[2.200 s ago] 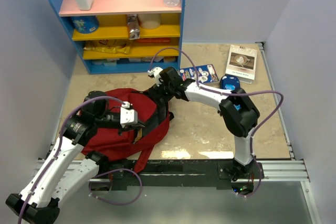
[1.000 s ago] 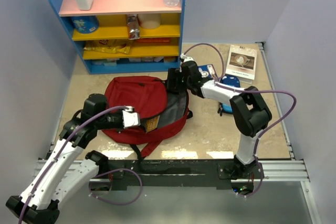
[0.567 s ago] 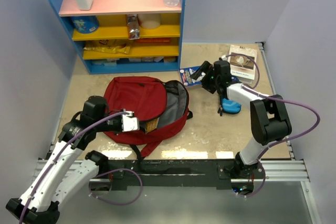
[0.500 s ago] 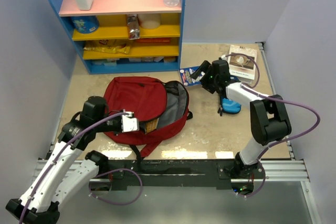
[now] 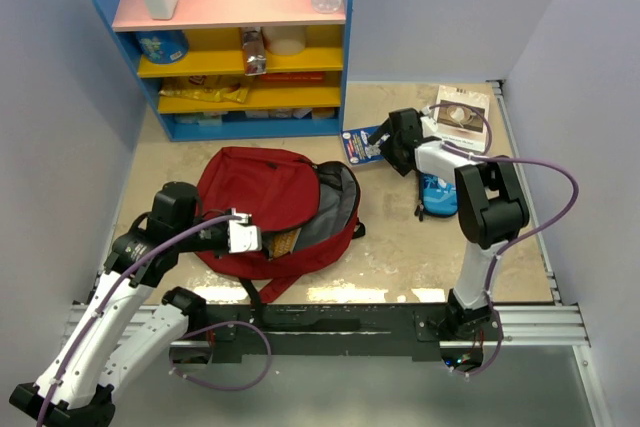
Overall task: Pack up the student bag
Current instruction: Pick up the book from the center of the board.
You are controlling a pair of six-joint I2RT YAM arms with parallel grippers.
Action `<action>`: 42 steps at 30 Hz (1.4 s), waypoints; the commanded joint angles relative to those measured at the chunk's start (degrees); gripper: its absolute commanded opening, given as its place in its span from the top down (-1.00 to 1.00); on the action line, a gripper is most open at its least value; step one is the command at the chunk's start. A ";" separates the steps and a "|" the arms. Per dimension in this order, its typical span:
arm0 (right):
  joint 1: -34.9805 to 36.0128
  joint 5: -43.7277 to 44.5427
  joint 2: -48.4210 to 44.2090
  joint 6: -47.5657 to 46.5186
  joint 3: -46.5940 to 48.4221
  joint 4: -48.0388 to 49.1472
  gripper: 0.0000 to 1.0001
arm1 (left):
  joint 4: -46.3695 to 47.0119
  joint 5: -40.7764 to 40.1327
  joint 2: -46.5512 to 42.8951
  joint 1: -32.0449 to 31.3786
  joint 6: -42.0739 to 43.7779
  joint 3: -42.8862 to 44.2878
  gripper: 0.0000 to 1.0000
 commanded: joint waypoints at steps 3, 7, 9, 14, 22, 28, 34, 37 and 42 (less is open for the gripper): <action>-0.47 5.53 2.32 1.66 5.38 -0.18 -0.92 | -0.84 4.48 -0.21 0.50 2.33 1.42 1.00; -0.56 2.63 3.99 1.66 7.93 1.66 -0.85 | -0.67 4.66 -0.30 0.41 2.86 0.81 1.00; -0.38 1.22 4.87 1.57 8.55 2.37 -0.79 | -0.84 4.75 -0.30 0.41 2.86 0.81 1.00; 0.32 -2.65 5.49 1.22 9.43 6.06 -0.62 | -1.37 4.83 -0.30 0.50 3.21 0.81 1.00; 1.99 -4.76 5.05 3.33 10.84 6.06 -0.57 | -1.37 5.62 -0.83 0.76 3.56 -0.07 1.00; 2.25 -6.08 4.96 3.77 12.59 6.06 -0.57 | -1.28 5.89 -1.26 0.76 3.74 -0.68 1.00; 2.43 -5.99 2.94 3.59 12.94 5.80 -0.57 | -1.02 6.50 -1.71 0.76 3.48 -1.21 1.00; 2.43 -6.69 2.24 3.85 12.42 6.41 -0.57 | -0.67 6.77 -1.79 0.76 3.39 -1.48 1.00; 2.60 -8.19 1.89 4.21 11.80 6.41 -0.57 | -0.58 7.03 -1.79 0.68 3.21 -1.74 1.00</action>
